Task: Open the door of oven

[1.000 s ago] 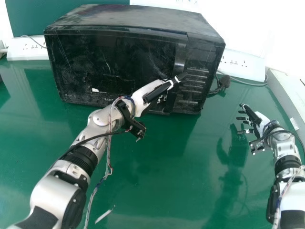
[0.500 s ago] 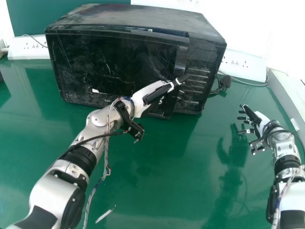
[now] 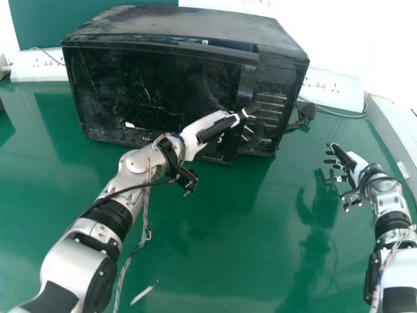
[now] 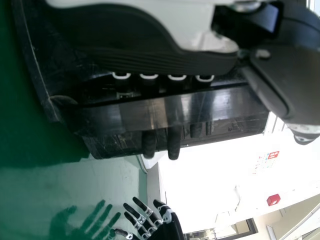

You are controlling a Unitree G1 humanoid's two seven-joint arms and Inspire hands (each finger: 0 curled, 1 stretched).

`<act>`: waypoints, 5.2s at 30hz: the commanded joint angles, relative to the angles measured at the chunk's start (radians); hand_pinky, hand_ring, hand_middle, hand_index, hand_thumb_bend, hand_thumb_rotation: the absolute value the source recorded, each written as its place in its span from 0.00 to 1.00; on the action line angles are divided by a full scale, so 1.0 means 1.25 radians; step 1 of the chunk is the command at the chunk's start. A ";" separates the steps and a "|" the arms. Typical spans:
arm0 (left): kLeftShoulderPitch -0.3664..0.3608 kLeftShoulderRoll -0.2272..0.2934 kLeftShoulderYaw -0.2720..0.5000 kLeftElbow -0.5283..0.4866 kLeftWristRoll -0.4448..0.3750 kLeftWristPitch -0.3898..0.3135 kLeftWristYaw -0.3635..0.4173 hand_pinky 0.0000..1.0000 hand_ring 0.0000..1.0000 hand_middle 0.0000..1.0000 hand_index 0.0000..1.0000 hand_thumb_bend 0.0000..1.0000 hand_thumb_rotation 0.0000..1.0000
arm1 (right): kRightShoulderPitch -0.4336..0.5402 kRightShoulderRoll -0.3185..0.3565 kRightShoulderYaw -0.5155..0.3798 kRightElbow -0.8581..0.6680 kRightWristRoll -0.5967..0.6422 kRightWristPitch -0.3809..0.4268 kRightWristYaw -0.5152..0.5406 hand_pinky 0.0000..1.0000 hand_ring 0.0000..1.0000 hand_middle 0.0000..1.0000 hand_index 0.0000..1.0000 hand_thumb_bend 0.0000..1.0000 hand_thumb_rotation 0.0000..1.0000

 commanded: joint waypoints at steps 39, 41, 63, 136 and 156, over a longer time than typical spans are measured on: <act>0.019 -0.028 0.005 -0.036 -0.016 0.002 0.034 0.04 0.08 0.15 0.25 0.97 0.63 | 0.041 0.029 0.013 0.031 -0.011 0.036 0.019 0.76 0.81 0.86 0.94 0.54 0.58; 0.024 -0.026 0.006 -0.042 -0.018 -0.004 0.030 0.03 0.08 0.14 0.23 0.97 0.63 | 0.041 0.028 0.018 0.030 -0.016 0.033 0.023 0.75 0.81 0.86 0.95 0.56 0.60; 0.123 0.007 -0.002 -0.269 -0.047 0.041 -0.057 0.01 0.06 0.11 0.13 0.91 0.61 | 0.035 0.029 0.007 0.032 -0.006 0.054 0.024 0.77 0.81 0.87 0.95 0.54 0.58; 0.573 0.237 0.069 -1.064 -0.335 0.479 -0.182 0.02 0.06 0.11 0.15 0.71 0.34 | 0.039 0.027 0.015 0.031 -0.013 0.025 0.020 0.67 0.78 0.86 0.92 0.53 0.54; 0.647 0.272 0.160 -1.196 -0.471 0.591 -0.166 0.00 0.03 0.09 0.15 0.62 0.18 | 0.039 0.029 0.009 0.032 -0.009 0.029 -0.001 0.66 0.76 0.85 0.93 0.50 0.55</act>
